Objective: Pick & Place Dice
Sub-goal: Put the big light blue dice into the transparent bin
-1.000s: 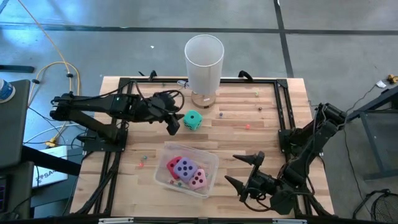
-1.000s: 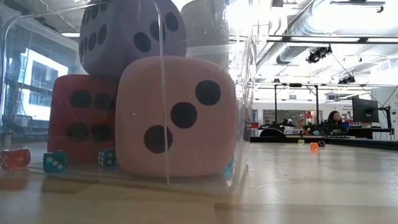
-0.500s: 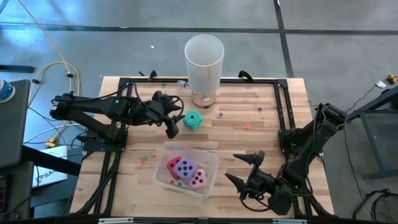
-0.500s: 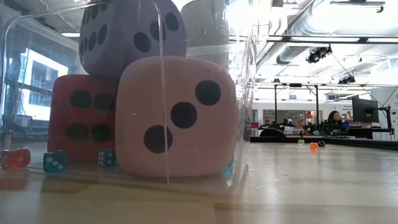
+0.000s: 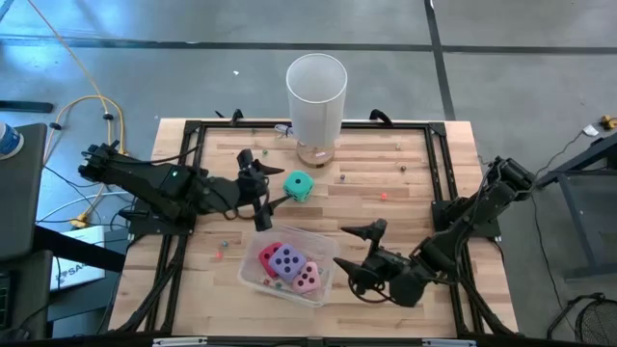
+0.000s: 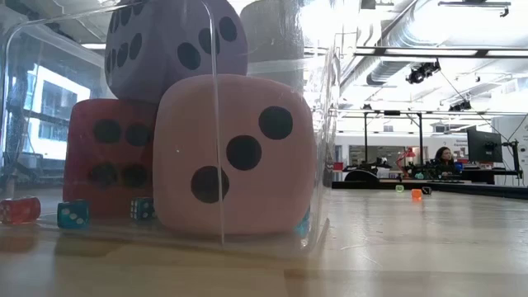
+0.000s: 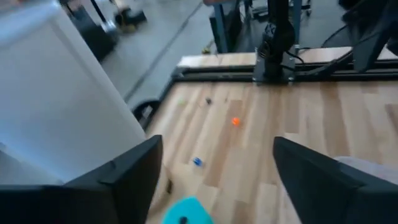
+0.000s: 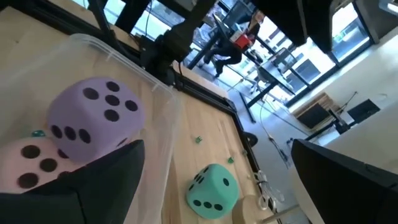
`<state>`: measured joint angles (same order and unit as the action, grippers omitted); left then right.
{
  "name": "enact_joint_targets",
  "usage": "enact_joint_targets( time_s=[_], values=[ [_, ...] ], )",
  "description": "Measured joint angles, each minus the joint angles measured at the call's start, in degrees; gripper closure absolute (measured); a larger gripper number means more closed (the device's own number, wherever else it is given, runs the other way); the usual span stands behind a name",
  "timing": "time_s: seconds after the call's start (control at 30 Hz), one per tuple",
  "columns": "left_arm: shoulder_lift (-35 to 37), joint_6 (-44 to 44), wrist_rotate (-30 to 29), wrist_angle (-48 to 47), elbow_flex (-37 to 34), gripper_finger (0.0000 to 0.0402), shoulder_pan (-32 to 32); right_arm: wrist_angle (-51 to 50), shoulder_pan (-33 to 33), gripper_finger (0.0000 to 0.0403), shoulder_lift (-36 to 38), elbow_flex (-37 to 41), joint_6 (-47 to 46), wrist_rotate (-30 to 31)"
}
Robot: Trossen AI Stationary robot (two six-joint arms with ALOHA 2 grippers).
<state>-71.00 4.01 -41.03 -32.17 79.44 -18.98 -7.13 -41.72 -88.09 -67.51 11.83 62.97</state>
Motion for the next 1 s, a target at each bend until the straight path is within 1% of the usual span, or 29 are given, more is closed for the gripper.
enact_joint_targets(
  time_s=[0.17,0.27,0.37,0.43,0.47,0.53,0.6,0.63,0.7,0.77,0.9,1.0],
  values=[
    [0.0,-6.0,-7.3,1.2,0.0,0.0047,-4.7,-1.6,1.2,0.0007,0.0,0.0,-1.7,-0.7],
    [0.0,-7.2,-11.5,1.4,0.0,0.0026,-6.9,-3.9,1.3,0.0007,0.0,0.0,-4.1,-2.3],
    [0.0,-7.2,-14.7,1.1,0.0,0.0015,-8.4,-5.9,1.2,0.0007,0.0,0.0,-7.3,-4.2],
    [0.0,-8.3,-14.3,0.7,0.0,0.0013,-9.4,-7.0,1.2,0.0007,0.0,0.0,-9.6,-5.3],
    [0.0,-8.6,-13.0,0.6,0.0,0.0012,-10.0,-7.4,1.2,0.0007,0.0,0.0,-10.8,-5.8],
    [0.0,-9.2,-9.5,0.0,0.0,0.0012,-11.1,-8.0,1.2,0.0007,0.0,0.0,-13.3,-7.8],
    [0.0,-13.3,-5.2,-1.2,0.0,0.0012,-12.2,-8.7,1.2,0.0007,0.0,0.0,-15.9,-10.2],
    [0.0,-15.4,-3.6,-1.7,0.0,0.0012,-12.6,-8.8,1.2,0.0007,0.0,0.0,-17.0,-11.2],
    [0.0,-16.9,-1.9,-2.0,0.0,0.0012,-13.4,-8.9,1.2,0.0007,0.0,0.0,-18.9,-12.4],
    [0.0,-17.5,-2.0,-2.0,0.0,0.0012,-14.0,-8.9,1.2,0.0007,0.0,0.0,-20.6,-12.4],
    [0.0,-17.5,-5.8,-1.4,0.0,0.0012,-14.3,-8.9,1.2,0.0007,0.0,0.0,-24.8,-12.5],
    [0.0,-17.5,-6.1,-2.0,0.0,0.0012,-14.3,-8.8,1.2,0.0007,0.0,0.0,-27.4,-12.5]
  ],
)
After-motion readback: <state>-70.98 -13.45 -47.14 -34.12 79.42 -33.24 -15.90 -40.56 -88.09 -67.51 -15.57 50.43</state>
